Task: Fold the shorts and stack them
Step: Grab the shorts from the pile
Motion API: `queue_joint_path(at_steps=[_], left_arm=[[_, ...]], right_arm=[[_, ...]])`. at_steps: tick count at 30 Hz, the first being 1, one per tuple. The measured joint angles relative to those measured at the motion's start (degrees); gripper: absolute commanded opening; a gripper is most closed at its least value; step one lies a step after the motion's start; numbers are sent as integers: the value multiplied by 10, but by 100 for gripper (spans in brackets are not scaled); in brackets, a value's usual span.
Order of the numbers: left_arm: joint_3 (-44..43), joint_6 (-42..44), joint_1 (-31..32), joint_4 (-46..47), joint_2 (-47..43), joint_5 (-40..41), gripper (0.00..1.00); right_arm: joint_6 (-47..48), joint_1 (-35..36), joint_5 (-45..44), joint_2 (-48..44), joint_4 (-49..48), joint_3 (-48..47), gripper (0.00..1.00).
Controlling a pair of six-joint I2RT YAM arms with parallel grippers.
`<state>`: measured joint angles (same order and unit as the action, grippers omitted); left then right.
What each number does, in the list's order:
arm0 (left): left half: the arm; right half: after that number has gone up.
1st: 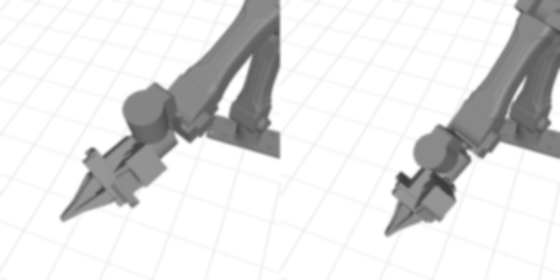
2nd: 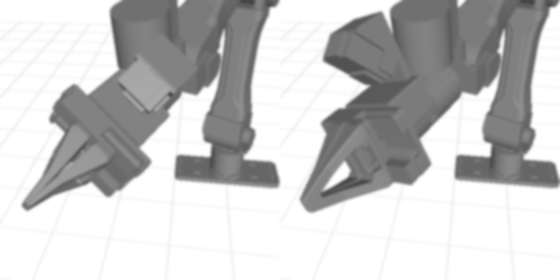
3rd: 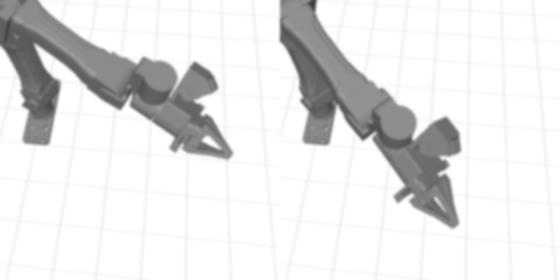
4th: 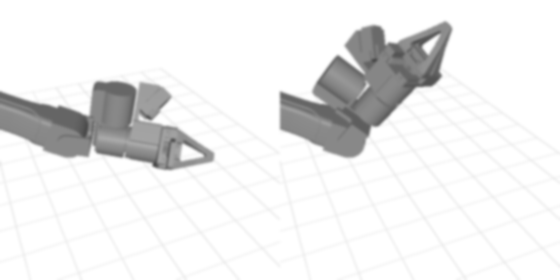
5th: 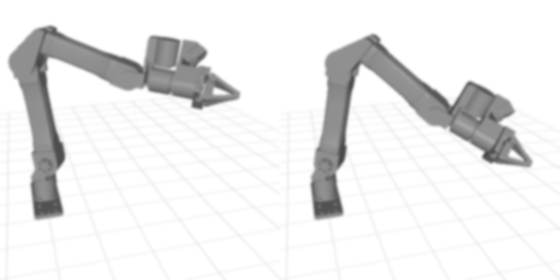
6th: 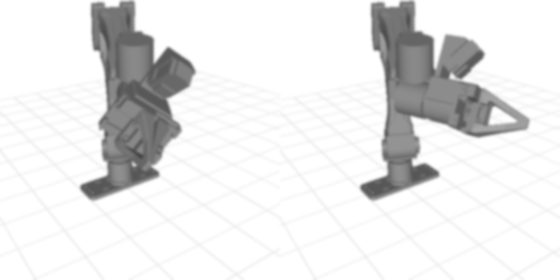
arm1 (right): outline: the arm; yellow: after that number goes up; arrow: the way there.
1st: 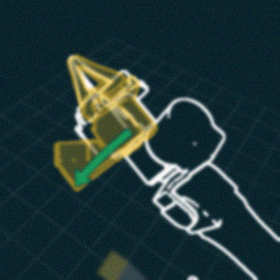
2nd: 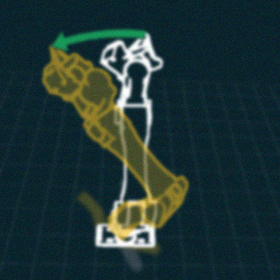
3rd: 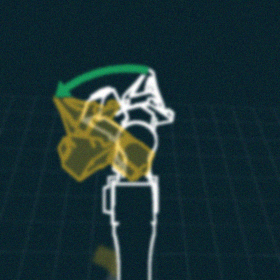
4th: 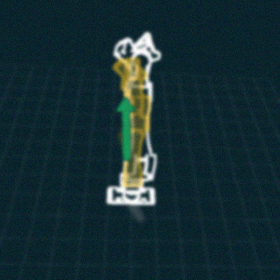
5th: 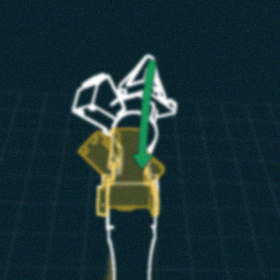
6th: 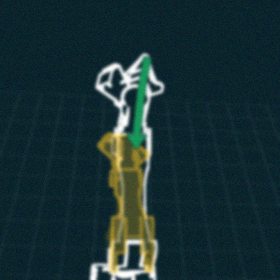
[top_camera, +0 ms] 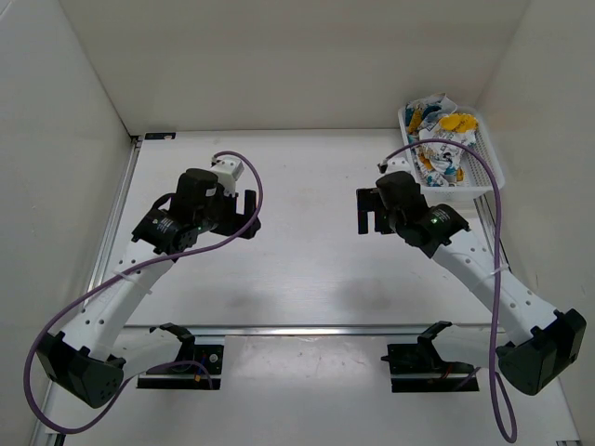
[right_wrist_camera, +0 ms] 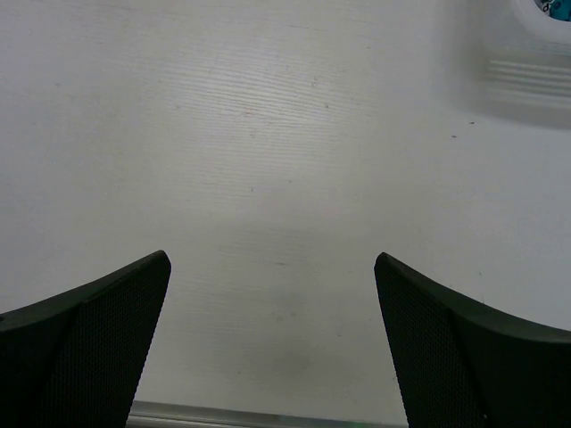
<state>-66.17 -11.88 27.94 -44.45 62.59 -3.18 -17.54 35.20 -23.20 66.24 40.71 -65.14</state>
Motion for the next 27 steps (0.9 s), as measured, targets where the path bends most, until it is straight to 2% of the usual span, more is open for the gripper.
queue_joint_path(at_steps=[8, 11, 13, 16, 20, 24, 27], left_arm=[[0, -2, 0, -2, 0, 19, 100], [0, -4, 0, -2, 0, 29, 100], [0, -8, 0, -3, 0, 35, 100], [0, -13, 0, -4, 1, 40, 100], [0, -19, 0, -6, 21, 38, 100], [0, -31, 0, -11, 52, 34, 100], [0, -33, 0, -14, 70, 37, 100]], right_arm=[[-6, -7, -18, 4, 10, -5, 100], [-6, -49, -24, 18, 30, -33, 100], [-6, -110, -14, 48, 36, -77, 100], [-13, -233, 25, 118, 38, -169, 97], [-33, -363, 73, 233, 44, -289, 100], [-45, -420, 122, 374, 52, -419, 100], [-46, -439, 157, 494, 63, -530, 85]])
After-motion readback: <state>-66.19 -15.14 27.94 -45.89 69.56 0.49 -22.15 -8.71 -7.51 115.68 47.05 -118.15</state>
